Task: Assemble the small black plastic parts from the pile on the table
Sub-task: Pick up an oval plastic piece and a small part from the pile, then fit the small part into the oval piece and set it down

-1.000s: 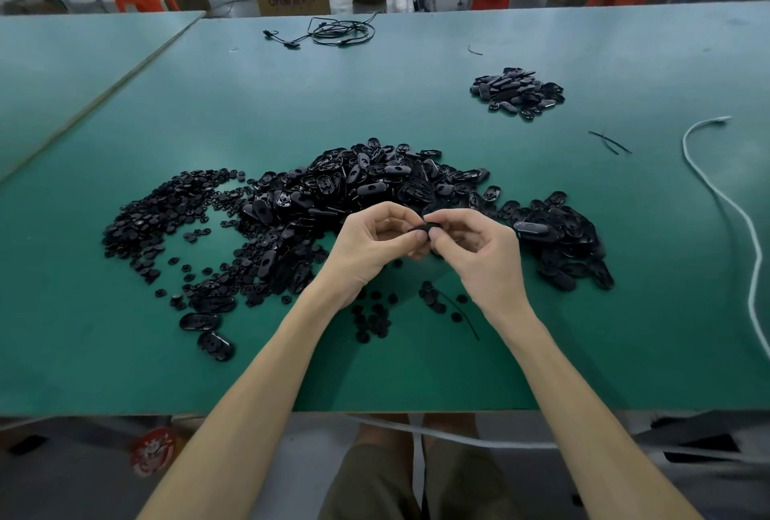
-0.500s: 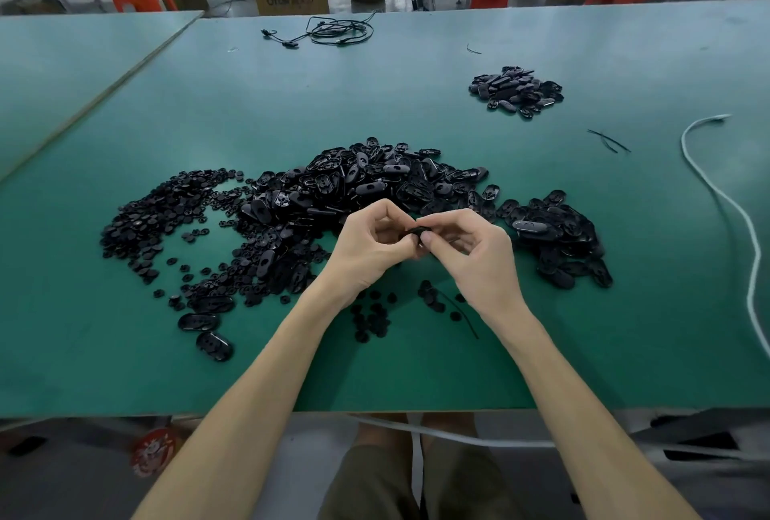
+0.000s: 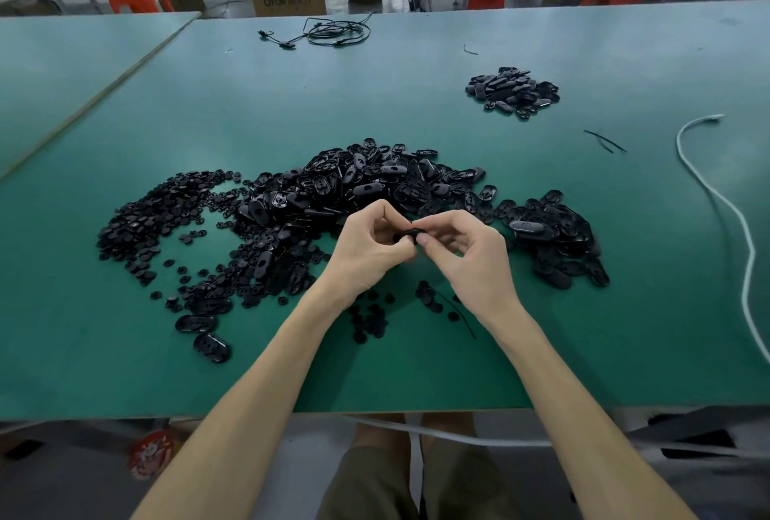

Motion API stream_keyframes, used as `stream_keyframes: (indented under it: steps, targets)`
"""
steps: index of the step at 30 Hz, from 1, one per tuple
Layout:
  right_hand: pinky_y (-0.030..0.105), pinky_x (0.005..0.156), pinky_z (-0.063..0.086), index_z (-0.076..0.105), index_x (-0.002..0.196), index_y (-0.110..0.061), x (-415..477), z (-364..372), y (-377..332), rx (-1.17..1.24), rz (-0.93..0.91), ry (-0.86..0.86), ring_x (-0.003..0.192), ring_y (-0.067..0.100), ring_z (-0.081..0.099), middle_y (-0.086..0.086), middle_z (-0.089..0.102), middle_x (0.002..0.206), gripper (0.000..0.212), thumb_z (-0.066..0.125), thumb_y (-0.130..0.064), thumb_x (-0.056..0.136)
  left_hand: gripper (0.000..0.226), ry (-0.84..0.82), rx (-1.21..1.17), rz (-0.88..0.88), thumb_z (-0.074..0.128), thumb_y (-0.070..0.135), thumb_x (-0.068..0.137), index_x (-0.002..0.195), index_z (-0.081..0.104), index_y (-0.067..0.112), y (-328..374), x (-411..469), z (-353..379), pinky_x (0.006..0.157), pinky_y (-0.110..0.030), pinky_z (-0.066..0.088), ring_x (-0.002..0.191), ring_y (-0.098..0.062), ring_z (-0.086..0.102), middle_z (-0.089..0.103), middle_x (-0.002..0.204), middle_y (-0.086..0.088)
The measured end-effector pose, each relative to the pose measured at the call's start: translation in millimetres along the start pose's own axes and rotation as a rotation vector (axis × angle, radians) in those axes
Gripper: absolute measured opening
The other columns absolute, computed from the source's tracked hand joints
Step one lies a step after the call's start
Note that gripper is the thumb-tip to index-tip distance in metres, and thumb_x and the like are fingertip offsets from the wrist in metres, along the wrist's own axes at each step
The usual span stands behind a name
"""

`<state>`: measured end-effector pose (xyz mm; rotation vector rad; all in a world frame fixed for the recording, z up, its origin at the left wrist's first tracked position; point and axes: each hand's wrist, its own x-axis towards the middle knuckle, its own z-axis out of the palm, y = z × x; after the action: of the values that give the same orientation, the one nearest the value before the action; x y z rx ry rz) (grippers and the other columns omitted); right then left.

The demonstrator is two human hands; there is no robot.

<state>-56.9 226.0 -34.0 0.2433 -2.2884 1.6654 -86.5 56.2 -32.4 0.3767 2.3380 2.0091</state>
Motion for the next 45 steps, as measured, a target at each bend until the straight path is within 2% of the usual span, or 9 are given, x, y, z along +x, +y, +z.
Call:
stream_keyframes:
  steps: [5, 18, 21, 25, 28, 33, 36, 40, 45]
  targets:
    - [0.039, 0.085, 0.061, 0.076, 0.108, -0.023, 0, -3, 1, 0.071, 0.027, 0.044, 0.084, 0.017, 0.073, -0.004, 0.073, 0.093, 0.024, 0.072, -0.004, 0.094, 0.014, -0.015, -0.130, 0.017, 0.075, -0.004, 0.090, 0.103, 0.069, -0.007, -1, 1, -1, 0.077, -0.030, 0.060, 0.078, -0.023, 0.074, 0.077, 0.087, -0.014]
    - [0.042, 0.084, 0.062, 0.076, 0.096, -0.021, -1, 0, 2, 0.050, 0.031, 0.041, 0.084, 0.017, 0.076, 0.002, 0.076, 0.094, 0.020, 0.070, -0.002, 0.096, 0.014, -0.017, -0.097, 0.046, 0.071, -0.007, 0.093, 0.104, 0.066, -0.012, -1, 1, 1, 0.077, -0.029, 0.059, 0.074, -0.020, 0.071, 0.076, 0.089, -0.016]
    - [0.039, 0.082, 0.063, 0.076, 0.096, -0.025, -2, 0, 0, 0.045, 0.034, 0.084, 0.084, 0.015, 0.076, 0.002, 0.075, 0.099, 0.024, 0.069, -0.002, 0.096, 0.016, -0.007, -0.071, 0.057, 0.073, -0.002, 0.094, 0.109, 0.069, -0.005, 0, 1, 1, 0.086, -0.033, 0.061, 0.086, -0.021, 0.075, 0.077, 0.100, -0.015]
    - [0.043, 0.079, 0.063, 0.074, 0.109, -0.018, 0, -2, -1, 0.048, 0.037, 0.245, 0.087, 0.011, 0.076, -0.001, 0.067, 0.112, 0.024, 0.062, -0.001, 0.099, 0.029, 0.058, 0.137, 0.102, 0.069, 0.013, 0.100, 0.129, 0.068, 0.012, 0, 1, 2, 0.109, -0.034, 0.051, 0.122, -0.006, 0.063, 0.066, 0.134, 0.001]
    - [0.042, 0.084, 0.062, 0.064, 0.129, -0.016, 2, -4, 0, 0.064, 0.091, 0.398, 0.099, 0.009, 0.072, -0.007, 0.055, 0.124, 0.032, 0.057, -0.003, 0.100, 0.044, 0.029, 0.460, 0.146, 0.069, 0.018, 0.100, 0.143, 0.061, 0.013, -1, 2, 5, 0.123, -0.034, 0.031, 0.148, -0.011, 0.034, 0.042, 0.159, 0.004]
    - [0.031, 0.080, 0.059, 0.042, 0.150, -0.014, 4, -10, 5, 0.093, 0.237, 0.575, 0.112, 0.010, 0.064, 0.001, 0.034, 0.139, 0.054, 0.053, -0.002, 0.099, 0.067, -0.063, 0.859, 0.079, 0.060, 0.036, 0.104, 0.161, 0.033, 0.013, -7, 9, 16, 0.124, -0.041, 0.008, 0.159, -0.012, -0.003, 0.005, 0.174, 0.003]
    - [0.022, 0.074, 0.056, 0.041, 0.150, -0.011, 6, -13, 9, 0.107, 0.283, 0.611, 0.113, 0.022, 0.066, 0.005, 0.032, 0.141, 0.053, 0.051, 0.000, 0.098, 0.067, -0.072, 0.922, 0.087, 0.052, 0.041, 0.107, 0.163, 0.028, 0.015, -11, 12, 17, 0.122, -0.037, 0.004, 0.158, -0.010, -0.002, 0.005, 0.174, 0.005]
    - [0.039, 0.087, 0.059, 0.041, 0.148, -0.007, 7, -13, 8, 0.101, 0.274, 0.660, 0.114, 0.011, 0.061, 0.006, 0.029, 0.142, 0.053, 0.051, 0.003, 0.097, 0.065, -0.060, 0.963, 0.116, 0.048, 0.044, 0.107, 0.163, 0.028, 0.017, -15, 10, 17, 0.120, -0.033, 0.001, 0.155, -0.015, 0.006, 0.013, 0.172, 0.005]
    - [0.043, 0.085, 0.061, 0.042, 0.147, -0.004, 7, -15, 9, 0.115, 0.274, 0.711, 0.115, 0.009, 0.058, 0.007, 0.027, 0.142, 0.053, 0.051, 0.006, 0.096, 0.055, -0.017, 0.902, 0.143, 0.056, 0.043, 0.104, 0.152, 0.048, 0.015, -13, 7, 16, 0.120, -0.035, 0.011, 0.146, -0.019, 0.021, 0.033, 0.155, 0.003]
